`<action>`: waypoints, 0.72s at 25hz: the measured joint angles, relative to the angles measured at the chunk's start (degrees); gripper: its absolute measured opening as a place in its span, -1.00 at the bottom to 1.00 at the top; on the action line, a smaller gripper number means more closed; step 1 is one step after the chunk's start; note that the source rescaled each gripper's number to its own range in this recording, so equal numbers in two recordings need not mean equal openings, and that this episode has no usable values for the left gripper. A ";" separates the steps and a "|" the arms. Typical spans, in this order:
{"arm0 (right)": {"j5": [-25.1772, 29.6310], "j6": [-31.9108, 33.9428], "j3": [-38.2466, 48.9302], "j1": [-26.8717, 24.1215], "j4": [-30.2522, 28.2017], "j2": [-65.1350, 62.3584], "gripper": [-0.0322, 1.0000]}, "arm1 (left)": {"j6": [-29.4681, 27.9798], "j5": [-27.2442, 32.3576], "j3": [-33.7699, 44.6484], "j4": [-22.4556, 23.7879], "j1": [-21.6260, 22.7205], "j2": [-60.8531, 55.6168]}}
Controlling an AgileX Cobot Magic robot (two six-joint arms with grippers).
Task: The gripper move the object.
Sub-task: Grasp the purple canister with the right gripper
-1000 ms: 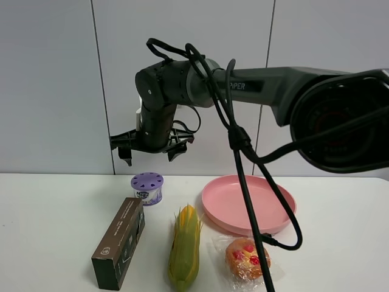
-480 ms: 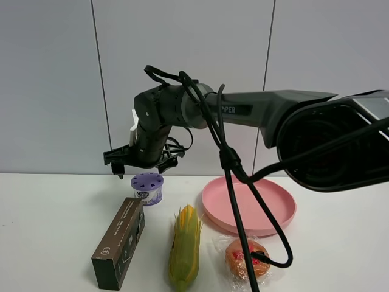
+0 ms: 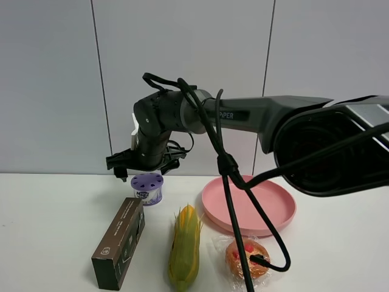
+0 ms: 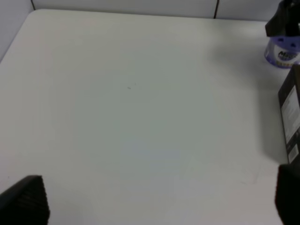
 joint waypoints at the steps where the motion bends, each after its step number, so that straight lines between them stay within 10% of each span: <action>1: 0.23 0.00 0.00 0.00 -0.20 0.19 0.11 | 0.00 0.00 0.00 0.00 0.00 0.00; 18: -0.59 1.05 0.00 0.00 -2.17 2.51 0.11 | 0.00 0.00 0.00 -0.06 0.00 0.00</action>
